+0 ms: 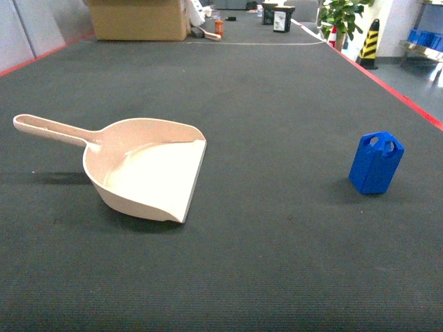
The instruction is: Place part in tray to right shelf
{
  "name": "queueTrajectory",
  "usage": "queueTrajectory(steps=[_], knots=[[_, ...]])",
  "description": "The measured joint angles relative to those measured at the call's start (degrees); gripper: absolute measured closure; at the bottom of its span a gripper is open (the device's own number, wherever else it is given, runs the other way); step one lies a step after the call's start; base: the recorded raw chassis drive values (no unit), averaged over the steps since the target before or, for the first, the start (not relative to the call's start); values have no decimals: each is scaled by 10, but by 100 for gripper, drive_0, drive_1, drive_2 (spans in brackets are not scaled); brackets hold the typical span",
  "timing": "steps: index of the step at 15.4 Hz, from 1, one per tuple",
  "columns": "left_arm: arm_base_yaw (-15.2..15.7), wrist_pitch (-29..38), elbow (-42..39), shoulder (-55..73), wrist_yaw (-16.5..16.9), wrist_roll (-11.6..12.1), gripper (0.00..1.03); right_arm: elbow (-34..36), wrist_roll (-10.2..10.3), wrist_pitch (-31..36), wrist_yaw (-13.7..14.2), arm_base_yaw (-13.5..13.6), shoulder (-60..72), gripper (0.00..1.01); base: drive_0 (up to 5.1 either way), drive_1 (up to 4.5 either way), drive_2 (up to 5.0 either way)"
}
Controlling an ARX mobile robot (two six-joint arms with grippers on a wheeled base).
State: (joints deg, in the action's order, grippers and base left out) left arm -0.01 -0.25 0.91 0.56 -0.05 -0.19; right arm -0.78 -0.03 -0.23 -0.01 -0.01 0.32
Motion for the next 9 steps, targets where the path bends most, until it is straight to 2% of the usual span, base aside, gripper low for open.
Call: queueTrajectory(steps=[9], knots=[[0,0,0,0,0,0,5,0,0,0,0,0,0,3,0,0,0]])
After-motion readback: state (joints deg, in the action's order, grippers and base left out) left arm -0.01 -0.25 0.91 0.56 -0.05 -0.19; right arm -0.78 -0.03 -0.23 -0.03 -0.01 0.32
